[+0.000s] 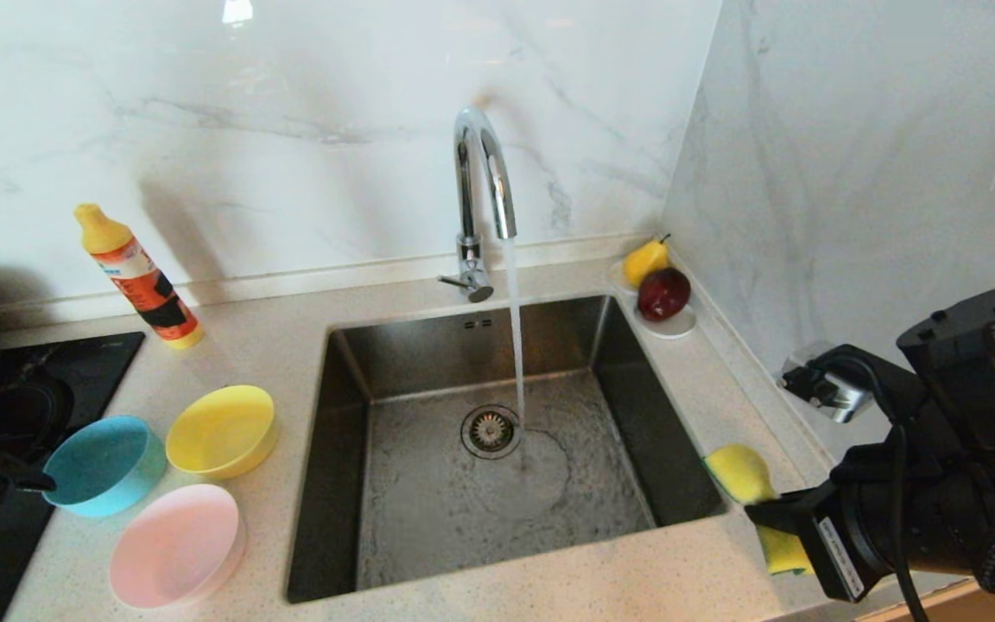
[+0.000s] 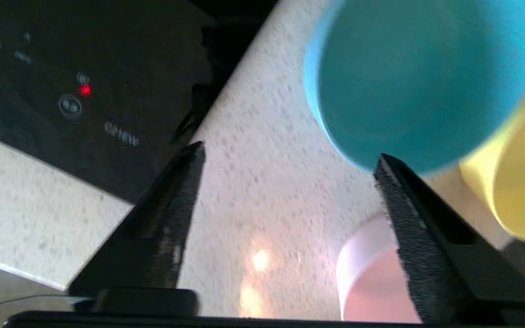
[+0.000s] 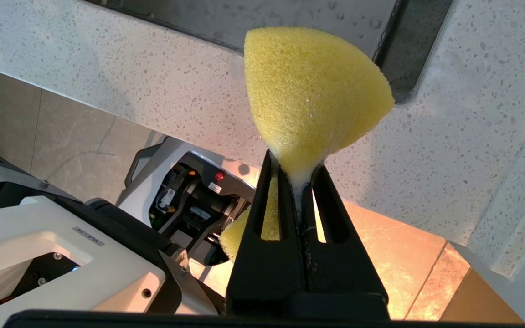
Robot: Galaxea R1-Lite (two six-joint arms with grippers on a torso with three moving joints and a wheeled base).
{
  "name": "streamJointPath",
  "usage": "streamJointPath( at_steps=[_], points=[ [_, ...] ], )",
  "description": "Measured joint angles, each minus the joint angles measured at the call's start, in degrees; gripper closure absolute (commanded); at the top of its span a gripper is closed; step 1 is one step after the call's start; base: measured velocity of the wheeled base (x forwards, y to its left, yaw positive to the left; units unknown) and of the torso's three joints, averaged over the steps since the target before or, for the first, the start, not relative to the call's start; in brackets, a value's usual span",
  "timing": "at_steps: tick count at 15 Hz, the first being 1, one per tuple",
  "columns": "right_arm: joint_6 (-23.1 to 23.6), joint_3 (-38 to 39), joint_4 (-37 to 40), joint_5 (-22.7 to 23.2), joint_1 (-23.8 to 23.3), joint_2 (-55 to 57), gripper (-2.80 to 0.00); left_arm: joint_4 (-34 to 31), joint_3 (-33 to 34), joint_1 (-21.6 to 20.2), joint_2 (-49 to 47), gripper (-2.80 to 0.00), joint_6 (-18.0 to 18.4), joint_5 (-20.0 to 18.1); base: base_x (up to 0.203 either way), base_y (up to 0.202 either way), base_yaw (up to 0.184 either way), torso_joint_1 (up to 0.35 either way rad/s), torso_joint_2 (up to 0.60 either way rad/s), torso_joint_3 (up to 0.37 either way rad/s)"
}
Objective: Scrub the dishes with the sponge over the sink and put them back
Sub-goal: Pick up a bowl and the sponge
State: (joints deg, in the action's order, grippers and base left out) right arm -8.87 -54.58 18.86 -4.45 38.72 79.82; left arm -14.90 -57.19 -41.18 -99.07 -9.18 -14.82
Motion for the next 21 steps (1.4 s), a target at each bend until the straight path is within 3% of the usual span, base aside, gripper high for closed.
streamJointPath(
  at_steps=[9, 19, 20, 21],
  points=[
    [0.1, 0.0, -0.1, 0.0, -0.4, 0.3, 0.00, 2.2, 0.6, -0.4, -5.4, -2.80, -4.7, 0.2, 0.000, 0.000, 0.000, 0.000, 0.00, 0.000],
    [0.1, 0.0, -0.1, -0.1, -0.4, 0.3, 0.00, 2.2, 0.5, -0.4, -8.3, -2.80, -6.0, 0.3, 0.000, 0.000, 0.000, 0.000, 0.00, 0.000],
    [0.1, 0.0, 0.0, -0.1, -0.4, 0.3, 0.00, 2.2, 0.5, -0.4, -8.4, 0.00, -6.0, 0.3, 0.000, 0.000, 0.000, 0.000, 0.00, 0.000],
    [0.1, 0.0, 0.0, -0.1, -0.4, 0.3, 0.00, 2.2, 0.5, -0.4, -8.4, 0.00, -6.0, 0.3, 0.000, 0.000, 0.000, 0.000, 0.00, 0.000]
  ],
)
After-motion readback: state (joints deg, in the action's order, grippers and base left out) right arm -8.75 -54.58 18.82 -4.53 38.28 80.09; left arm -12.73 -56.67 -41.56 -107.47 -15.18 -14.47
